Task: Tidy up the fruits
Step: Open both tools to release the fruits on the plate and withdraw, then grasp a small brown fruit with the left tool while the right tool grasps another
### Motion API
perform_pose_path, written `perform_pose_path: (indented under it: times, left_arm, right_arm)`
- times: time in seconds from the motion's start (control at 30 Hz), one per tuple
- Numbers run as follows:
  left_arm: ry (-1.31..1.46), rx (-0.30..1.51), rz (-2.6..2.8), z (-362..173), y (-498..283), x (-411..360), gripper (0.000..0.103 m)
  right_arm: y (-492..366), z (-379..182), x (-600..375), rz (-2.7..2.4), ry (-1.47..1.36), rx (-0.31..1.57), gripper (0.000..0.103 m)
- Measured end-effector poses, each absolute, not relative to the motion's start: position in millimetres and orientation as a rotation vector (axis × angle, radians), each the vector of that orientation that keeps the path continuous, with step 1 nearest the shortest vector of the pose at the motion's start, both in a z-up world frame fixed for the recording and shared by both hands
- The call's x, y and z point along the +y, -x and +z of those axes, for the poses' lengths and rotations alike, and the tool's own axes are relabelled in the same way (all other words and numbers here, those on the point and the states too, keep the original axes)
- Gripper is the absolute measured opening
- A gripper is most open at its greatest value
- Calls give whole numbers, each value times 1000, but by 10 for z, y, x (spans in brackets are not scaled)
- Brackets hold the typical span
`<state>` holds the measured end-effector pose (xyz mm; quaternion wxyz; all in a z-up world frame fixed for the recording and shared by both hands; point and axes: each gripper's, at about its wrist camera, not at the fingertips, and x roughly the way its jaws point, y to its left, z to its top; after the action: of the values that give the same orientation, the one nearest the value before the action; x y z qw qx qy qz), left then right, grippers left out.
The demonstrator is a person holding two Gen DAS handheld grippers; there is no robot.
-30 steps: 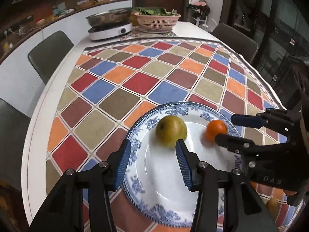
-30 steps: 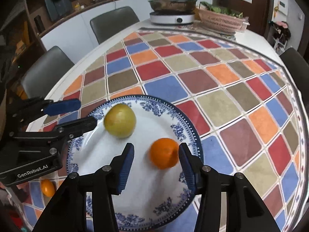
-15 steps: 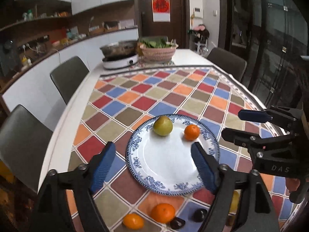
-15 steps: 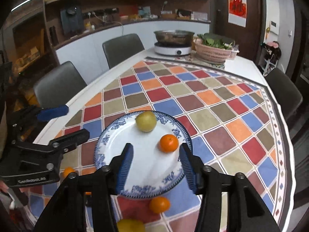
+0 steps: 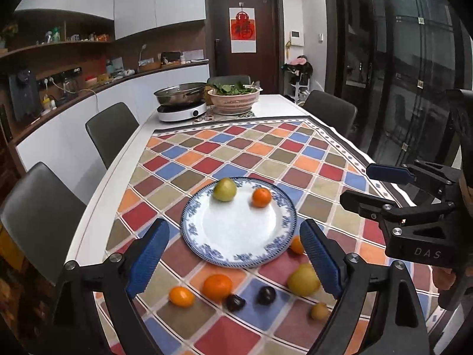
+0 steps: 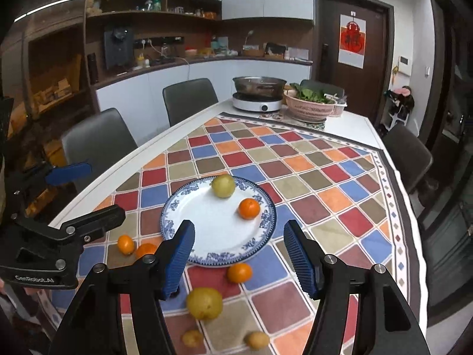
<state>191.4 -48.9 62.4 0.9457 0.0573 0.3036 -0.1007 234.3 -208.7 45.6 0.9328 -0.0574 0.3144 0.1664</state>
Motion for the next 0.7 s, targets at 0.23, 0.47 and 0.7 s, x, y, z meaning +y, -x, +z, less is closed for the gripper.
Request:
perform_pose_path:
  times: [0.23,0.47,0.7]
  left_arm:
    - [-112,602,-217,524,-1628,-632,91]
    - [-175,572,-257,340,-1417,-825,91]
    - [-239,539,-311,186,-1244,-998,90]
  right_arm:
    - [-2017,431,-2246,332,130,620,63]
    - [-1789,293,-2374,325,175,617,63]
    - [-1616,105,-2474,331,194,634,63]
